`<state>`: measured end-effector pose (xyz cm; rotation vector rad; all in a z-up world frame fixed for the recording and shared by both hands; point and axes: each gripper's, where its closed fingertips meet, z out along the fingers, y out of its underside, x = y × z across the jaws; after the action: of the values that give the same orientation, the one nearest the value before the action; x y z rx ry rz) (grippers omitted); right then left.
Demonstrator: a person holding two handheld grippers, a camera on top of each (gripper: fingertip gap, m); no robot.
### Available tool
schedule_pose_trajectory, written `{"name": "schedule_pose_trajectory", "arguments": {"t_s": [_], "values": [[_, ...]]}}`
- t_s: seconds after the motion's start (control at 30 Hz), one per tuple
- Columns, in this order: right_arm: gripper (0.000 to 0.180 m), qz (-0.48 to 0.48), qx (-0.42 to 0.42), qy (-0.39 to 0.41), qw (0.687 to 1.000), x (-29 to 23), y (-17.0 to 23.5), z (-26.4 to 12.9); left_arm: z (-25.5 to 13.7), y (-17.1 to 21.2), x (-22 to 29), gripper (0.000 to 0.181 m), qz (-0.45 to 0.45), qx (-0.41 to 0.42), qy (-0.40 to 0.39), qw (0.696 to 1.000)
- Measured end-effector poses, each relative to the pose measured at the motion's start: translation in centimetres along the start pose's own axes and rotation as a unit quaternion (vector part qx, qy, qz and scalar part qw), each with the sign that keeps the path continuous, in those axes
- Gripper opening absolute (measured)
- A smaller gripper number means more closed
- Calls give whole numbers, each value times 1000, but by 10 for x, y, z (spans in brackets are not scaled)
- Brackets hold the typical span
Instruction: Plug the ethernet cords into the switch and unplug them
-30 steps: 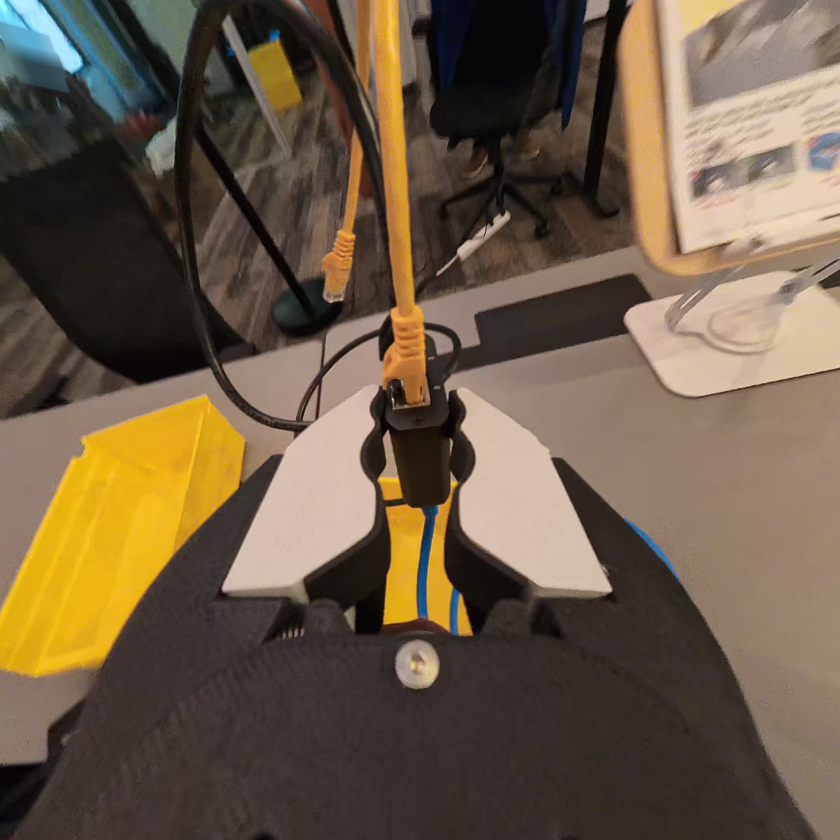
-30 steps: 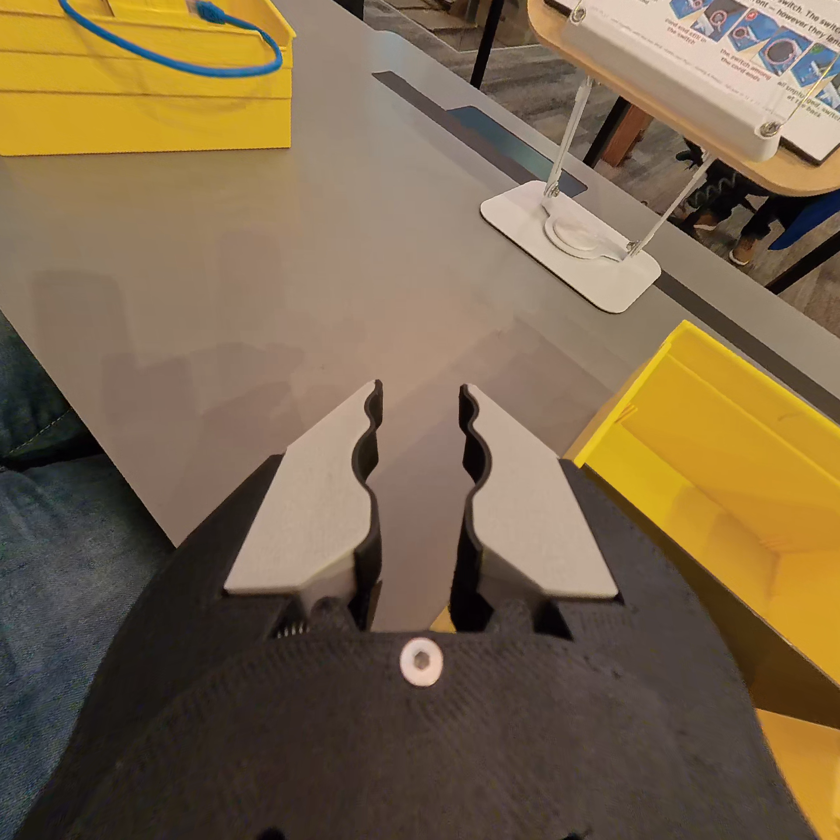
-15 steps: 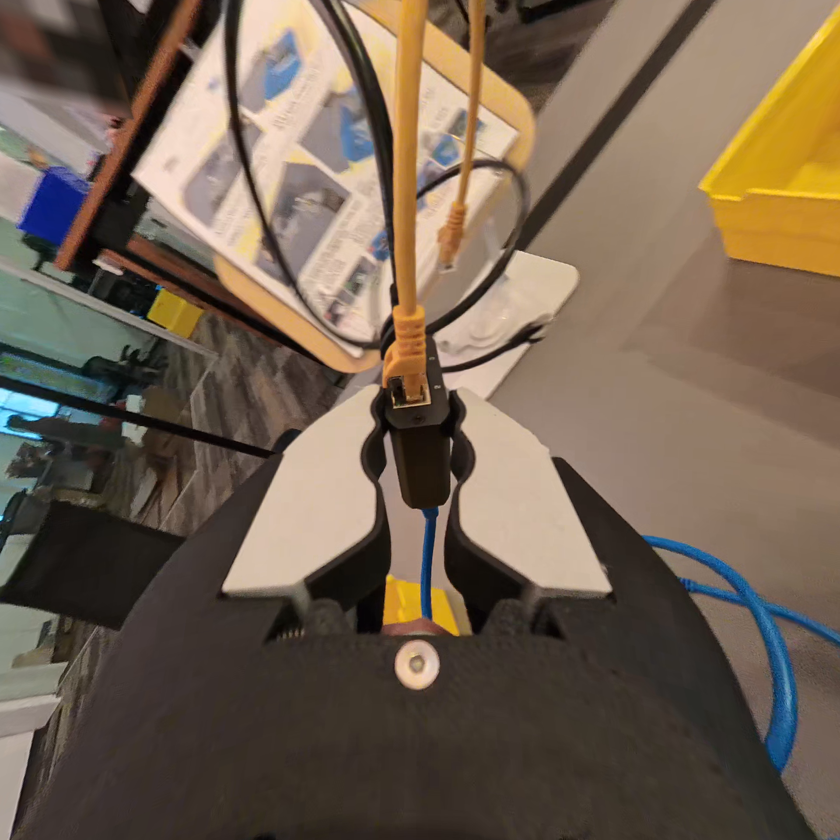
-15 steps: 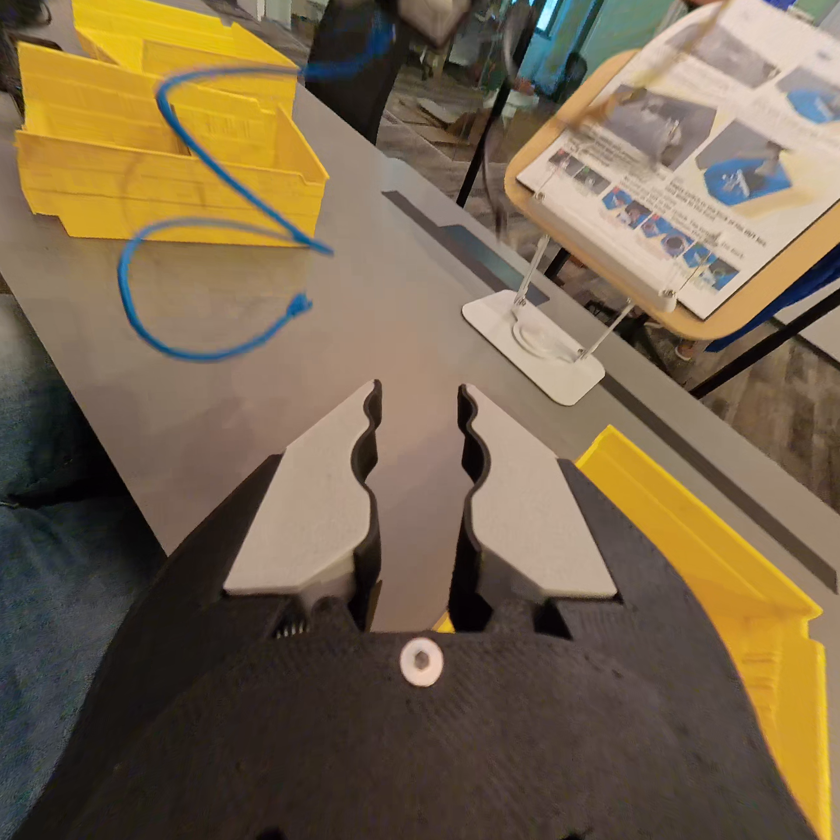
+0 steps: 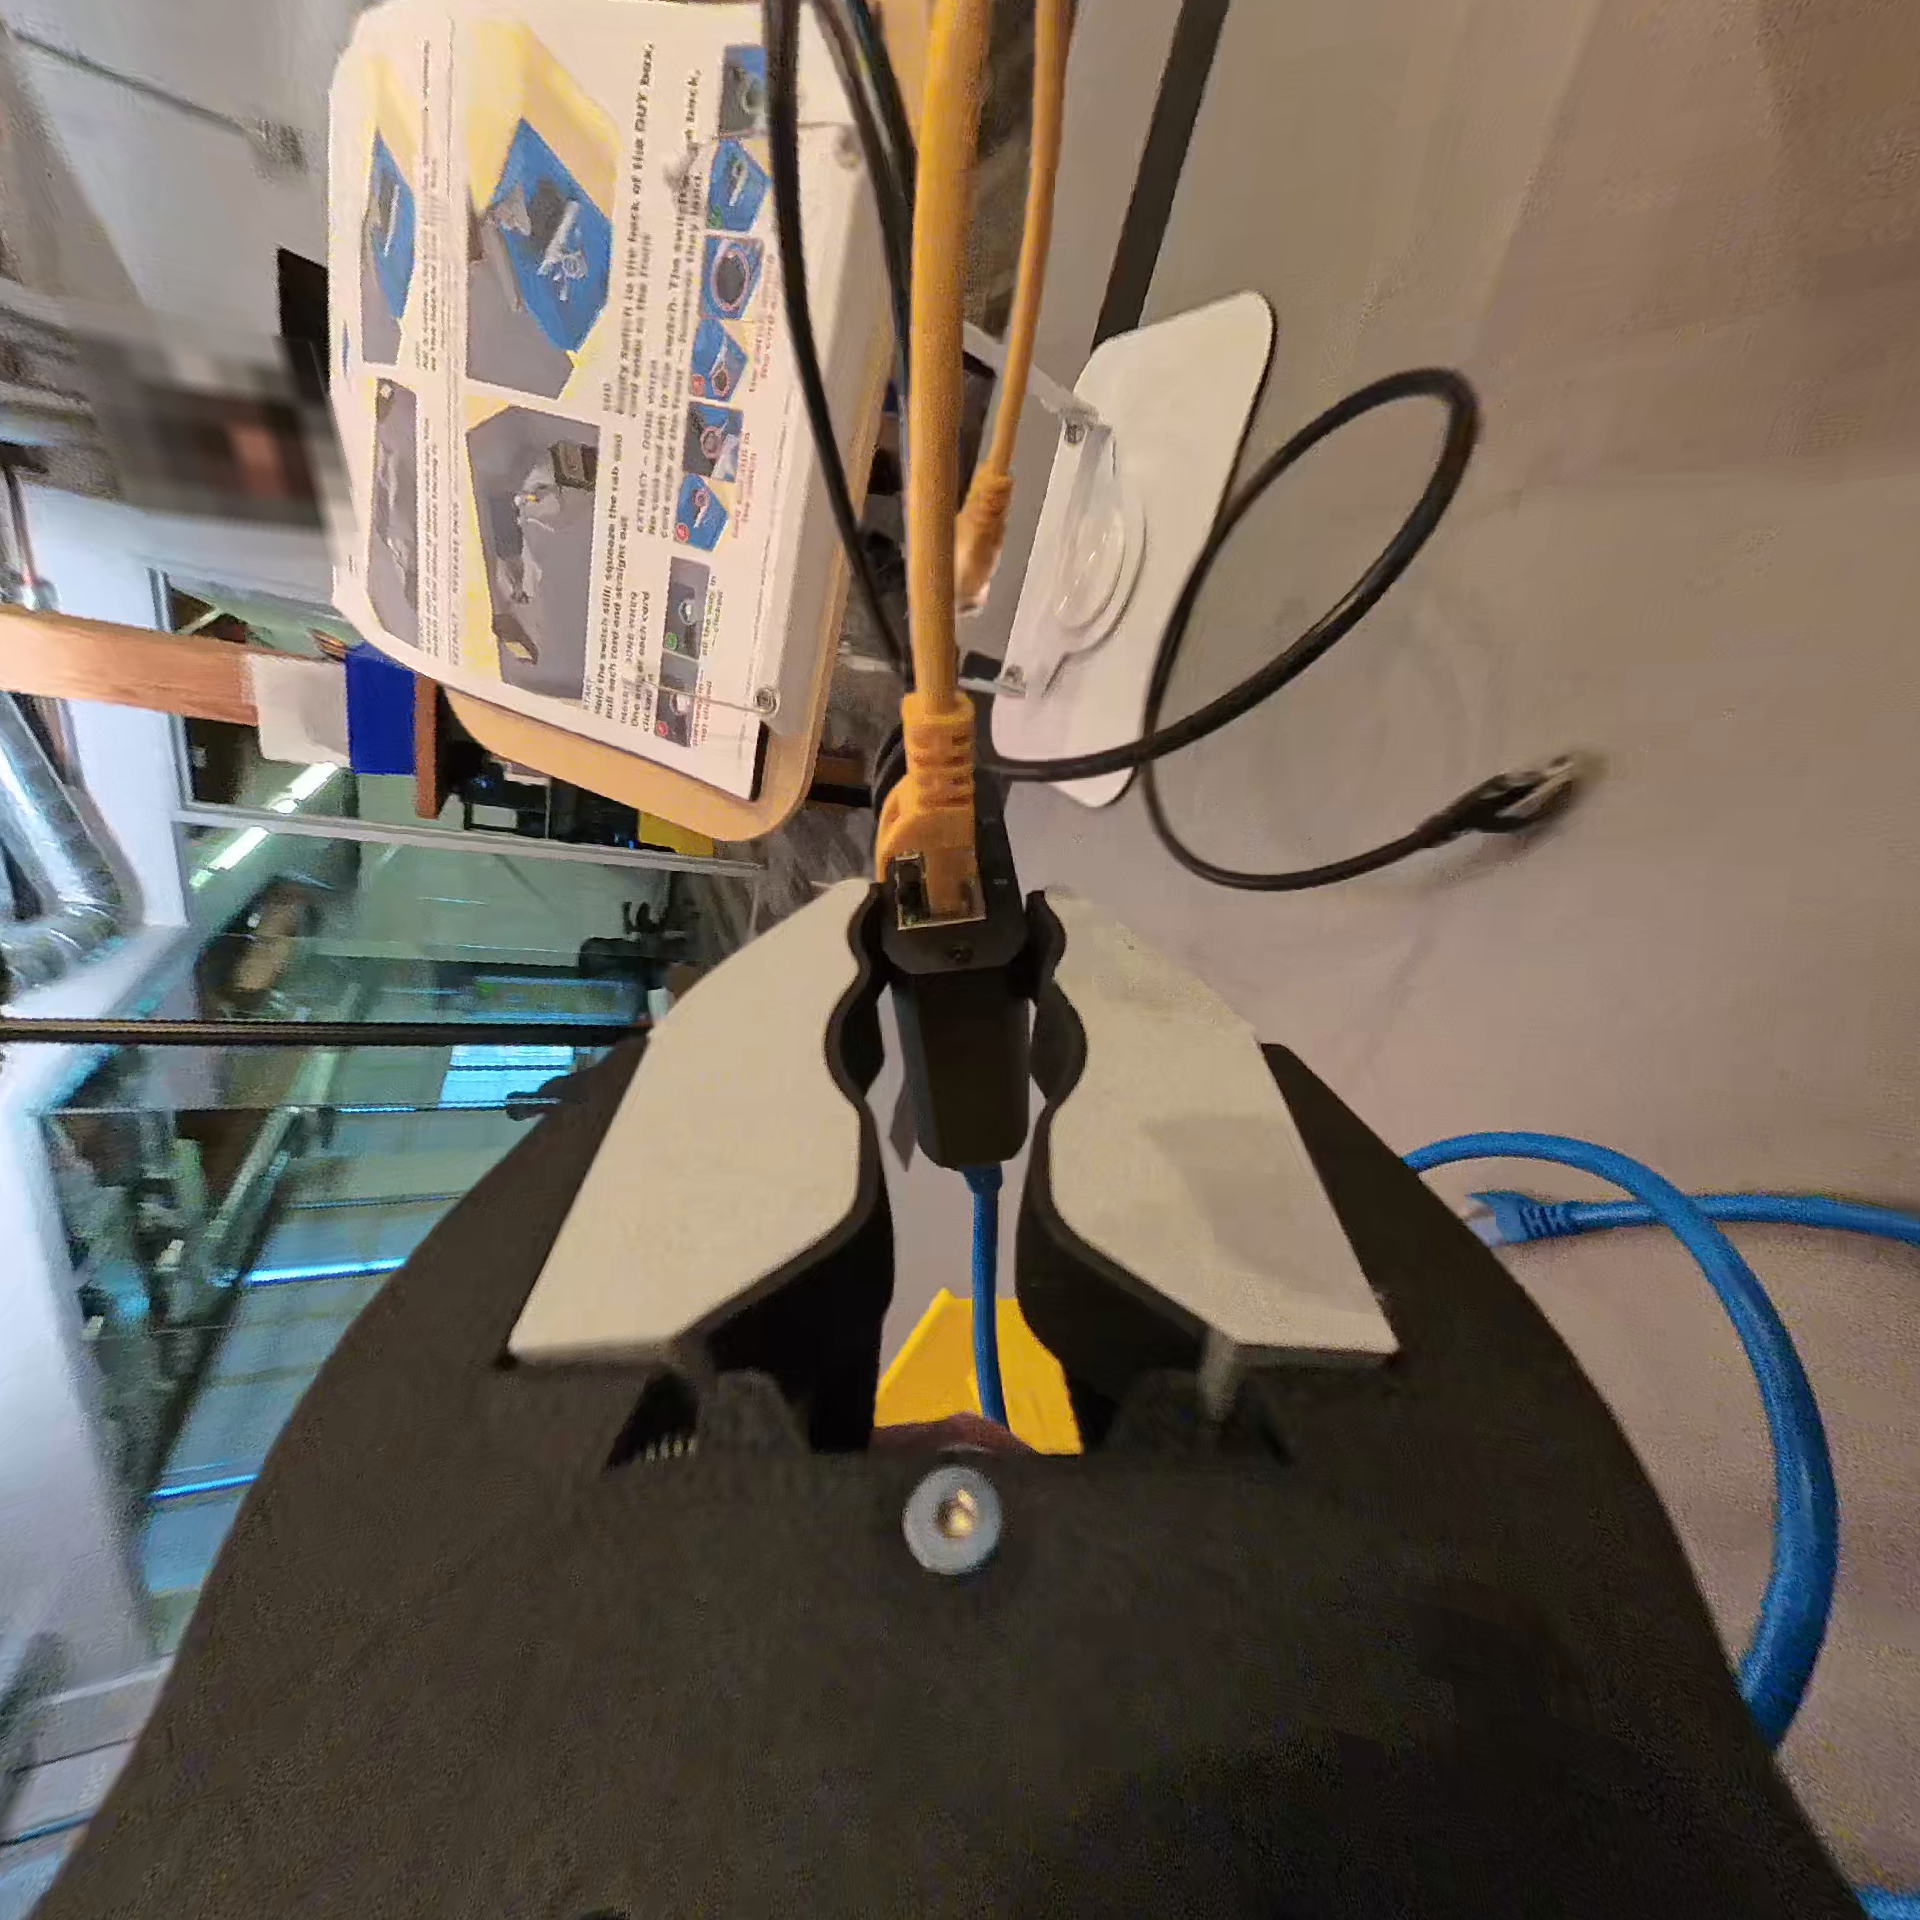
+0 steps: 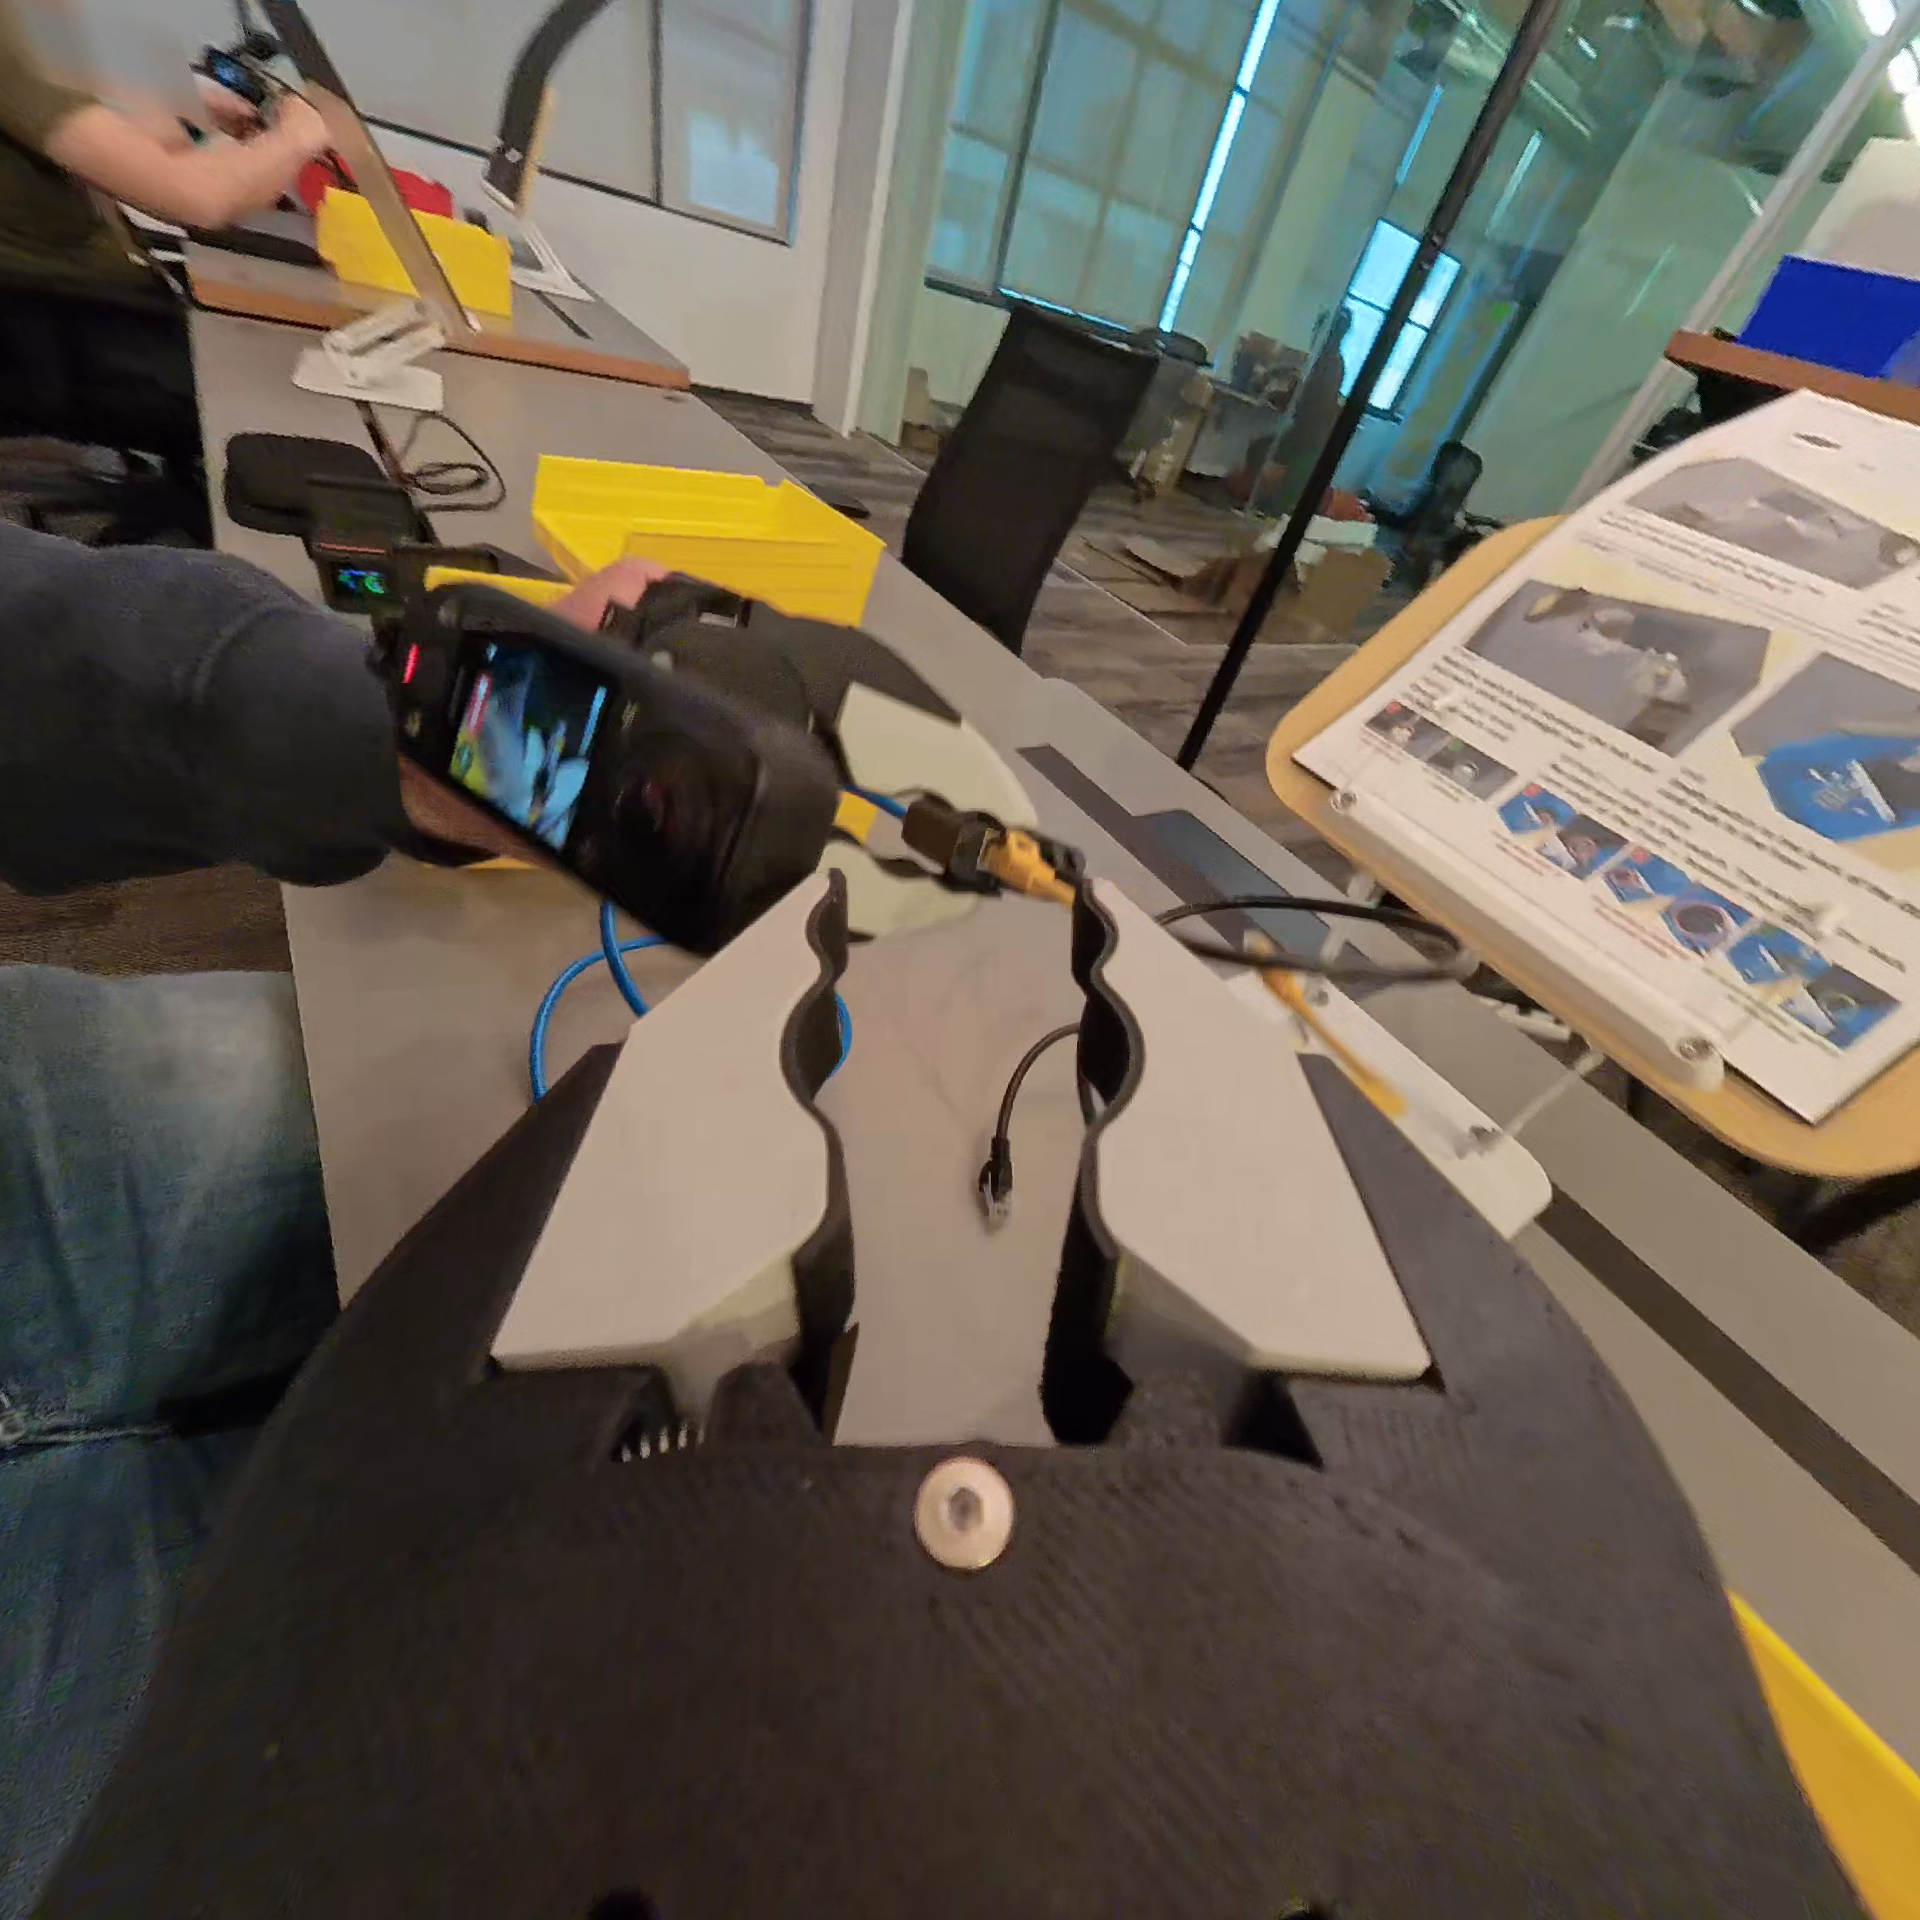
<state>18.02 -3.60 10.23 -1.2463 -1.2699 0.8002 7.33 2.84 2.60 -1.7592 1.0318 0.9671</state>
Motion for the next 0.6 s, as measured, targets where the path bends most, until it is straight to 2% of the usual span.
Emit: {"name": "schedule_pose_trajectory", "arguments": {"t_s": [0.1, 0.3, 0.4, 0.43, 0.5, 0.6], "values": [[41, -13, -40, -12, 999, 9, 14, 23, -2, 6, 8, 24, 40, -4, 2, 999], [53, -11, -157, -77, 985, 4, 72, 74, -8, 7, 18, 24, 93, 0, 2, 996], [45, 0, -205, -92, 974, 1, 94, 86, -10, 7, 24, 24, 112, 5, 2, 994], [43, 16, -205, -105, 973, -2, 96, 89, -10, 8, 27, 24, 119, 4, 3, 993], [24, 40, -201, -112, 972, 1, 99, 90, -11, 10, 31, 24, 122, 10, 4, 993], [17, 72, -190, -140, 969, -4, 105, 91, -11, 12, 33, 24, 121, 11, 7, 993]]}}
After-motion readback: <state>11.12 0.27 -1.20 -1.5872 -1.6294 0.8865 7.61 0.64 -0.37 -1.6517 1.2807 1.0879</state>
